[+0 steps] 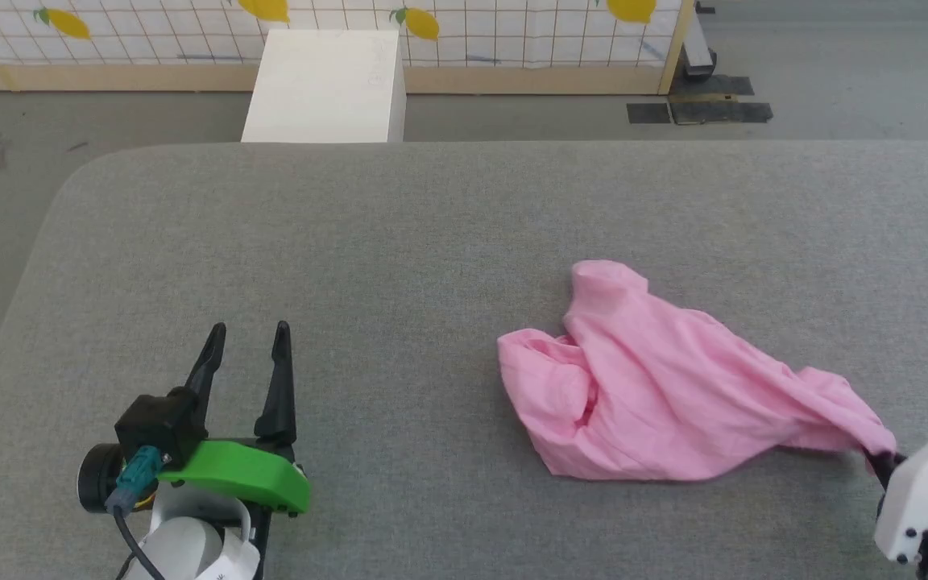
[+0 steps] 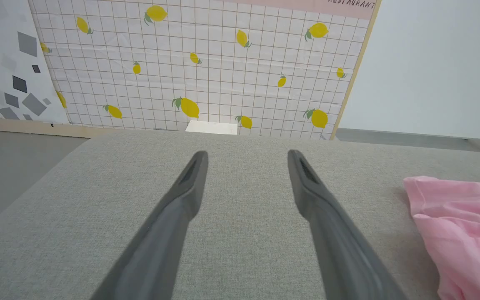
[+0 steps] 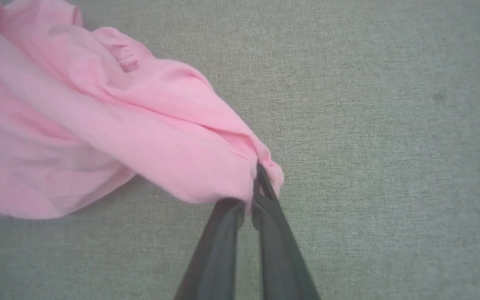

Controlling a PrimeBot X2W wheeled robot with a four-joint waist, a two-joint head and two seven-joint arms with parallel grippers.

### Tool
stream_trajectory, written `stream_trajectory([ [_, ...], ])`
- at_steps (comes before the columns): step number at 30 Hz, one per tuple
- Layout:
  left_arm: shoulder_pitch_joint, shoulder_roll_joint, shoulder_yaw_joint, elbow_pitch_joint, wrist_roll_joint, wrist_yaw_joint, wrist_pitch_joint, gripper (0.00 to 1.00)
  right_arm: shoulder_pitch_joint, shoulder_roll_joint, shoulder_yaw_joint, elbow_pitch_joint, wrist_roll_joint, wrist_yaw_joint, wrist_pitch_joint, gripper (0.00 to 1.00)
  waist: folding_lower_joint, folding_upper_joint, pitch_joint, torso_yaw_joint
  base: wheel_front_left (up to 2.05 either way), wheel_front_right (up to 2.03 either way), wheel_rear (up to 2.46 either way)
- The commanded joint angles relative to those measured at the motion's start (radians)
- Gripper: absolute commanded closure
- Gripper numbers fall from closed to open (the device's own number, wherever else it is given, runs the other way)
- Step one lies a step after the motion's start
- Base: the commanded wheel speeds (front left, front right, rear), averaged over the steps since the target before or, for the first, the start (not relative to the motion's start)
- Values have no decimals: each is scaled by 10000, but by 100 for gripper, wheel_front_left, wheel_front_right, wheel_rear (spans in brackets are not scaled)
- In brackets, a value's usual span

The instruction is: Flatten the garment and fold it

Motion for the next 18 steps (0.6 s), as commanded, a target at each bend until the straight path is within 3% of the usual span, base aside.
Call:
stream_trajectory([
  [1,-27,41,6,9,87,72,-7,0,10,104,-155,316,-167,-13,-241,100,0,76,65,45,0,0,0],
  [2,-46,43,7,12,84,79,-7,0,-71,248,-322,592,-186,-13,-497,100,0,76,92,56,0,0,0],
  [3,-60,44,8,13,83,86,-8,0,-132,347,-419,821,-227,-13,-699,81,0,76,107,70,0,0,0],
  [5,-83,42,2,19,79,94,-10,0,-223,467,-438,1243,-381,-13,-1158,0,0,76,129,125,0,0,0],
  [9,-61,43,16,16,67,127,-16,0,-408,817,-685,1483,-653,-13,-2503,0,0,76,79,199,0,0,0],
  [13,101,60,82,-26,36,203,-21,0,-454,1320,-989,957,-1087,-13,-3504,0,0,76,-85,158,0,0,0],
  [18,282,138,149,-155,2,303,-4,0,-429,1569,-709,-286,-1475,-13,-3433,0,0,76,-267,-7,0,0,0],
])
